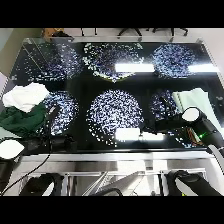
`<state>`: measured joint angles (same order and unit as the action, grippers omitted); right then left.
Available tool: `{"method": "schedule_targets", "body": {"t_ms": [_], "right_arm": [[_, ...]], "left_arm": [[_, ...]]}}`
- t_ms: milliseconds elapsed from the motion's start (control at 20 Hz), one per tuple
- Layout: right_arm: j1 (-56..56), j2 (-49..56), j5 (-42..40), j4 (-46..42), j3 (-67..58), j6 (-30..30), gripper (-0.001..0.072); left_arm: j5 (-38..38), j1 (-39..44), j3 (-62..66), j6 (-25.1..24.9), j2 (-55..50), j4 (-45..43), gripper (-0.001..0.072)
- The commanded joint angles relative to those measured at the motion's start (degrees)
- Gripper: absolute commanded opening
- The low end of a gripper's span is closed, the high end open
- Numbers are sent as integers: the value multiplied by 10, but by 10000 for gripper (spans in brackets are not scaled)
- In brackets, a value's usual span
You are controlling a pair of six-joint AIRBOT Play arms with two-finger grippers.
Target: Fold the shirts.
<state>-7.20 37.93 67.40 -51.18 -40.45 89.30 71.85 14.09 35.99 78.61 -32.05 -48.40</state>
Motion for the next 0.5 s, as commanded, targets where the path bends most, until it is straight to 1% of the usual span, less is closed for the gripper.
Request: {"method": "schedule_targets", "body": {"t_ms": [0,150,250,300,350,450], "right_arm": [[-1,0,1,0,0,0,16],[-1,0,1,0,0,0,15],[-1,0,1,0,0,0,15],[-1,0,1,0,0,0,15],[-1,0,1,0,0,0,15],[-1,0,1,0,0,0,15]], "left_arm": [[2,0,0,-1,-26,0,18],[2,0,3,-1,-60,0,18],[9,0,30,-1,-87,-15,17],[19,0,60,1,-107,-49,17],[30,0,100,15,-131,-105,17],[49,0,184,50,-179,-241,19]]}}
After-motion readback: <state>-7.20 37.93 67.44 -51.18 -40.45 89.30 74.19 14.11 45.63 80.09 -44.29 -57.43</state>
